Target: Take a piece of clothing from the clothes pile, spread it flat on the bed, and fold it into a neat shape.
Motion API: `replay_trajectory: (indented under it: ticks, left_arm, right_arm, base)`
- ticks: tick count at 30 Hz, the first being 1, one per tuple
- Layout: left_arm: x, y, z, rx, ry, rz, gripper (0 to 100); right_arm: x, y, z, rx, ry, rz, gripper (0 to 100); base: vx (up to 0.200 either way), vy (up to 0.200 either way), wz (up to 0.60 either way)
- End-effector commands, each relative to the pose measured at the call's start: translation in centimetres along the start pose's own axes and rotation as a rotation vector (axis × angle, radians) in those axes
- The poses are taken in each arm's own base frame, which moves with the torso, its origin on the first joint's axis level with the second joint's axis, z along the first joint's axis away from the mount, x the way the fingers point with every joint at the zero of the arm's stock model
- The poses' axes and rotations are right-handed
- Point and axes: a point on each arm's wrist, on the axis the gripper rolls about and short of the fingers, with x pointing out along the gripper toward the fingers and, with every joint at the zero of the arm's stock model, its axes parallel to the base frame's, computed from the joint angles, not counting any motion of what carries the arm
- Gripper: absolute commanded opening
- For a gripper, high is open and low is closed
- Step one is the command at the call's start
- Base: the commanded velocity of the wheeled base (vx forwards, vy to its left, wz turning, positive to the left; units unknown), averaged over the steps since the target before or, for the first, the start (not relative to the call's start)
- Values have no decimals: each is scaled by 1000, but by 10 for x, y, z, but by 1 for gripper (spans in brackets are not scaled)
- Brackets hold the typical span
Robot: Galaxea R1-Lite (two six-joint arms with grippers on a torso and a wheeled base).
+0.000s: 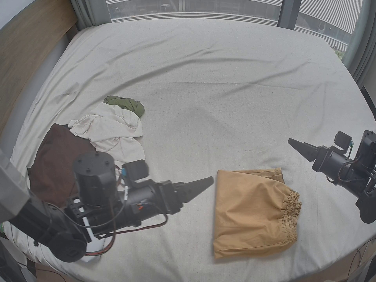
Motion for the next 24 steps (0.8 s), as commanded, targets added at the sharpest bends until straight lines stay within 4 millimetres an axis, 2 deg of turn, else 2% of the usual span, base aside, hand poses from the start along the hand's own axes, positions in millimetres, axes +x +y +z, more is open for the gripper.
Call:
replay_trajectory:
  ticks: [1,4,10,14,19,24]
  left_arm:
    - [-54,3,19,22,-81,-2,100]
    - [-76,9,29,24,-116,-13,100]
    - [-107,16,35,66,-181,21,100]
    - [-114,22,39,116,-175,24,100]
    - [-125,40,31,197,-143,125,100]
    - [-130,45,29,301,-134,164,100]
  right_arm:
    - [0,3,-3,3,12,12,100]
    - [1,3,-3,1,4,-10,100]
    - [0,2,-7,6,18,-14,100]
    - [-3,1,-14,13,48,-23,100]
    - [-7,-3,-19,-7,68,-42,100]
    - [-11,-9,-26,-37,141,-86,100]
  base:
    - [0,0,0]
    - [0,0,0]
    - [0,0,0]
    - [0,0,0]
    - [0,0,0]
    - [0,0,0]
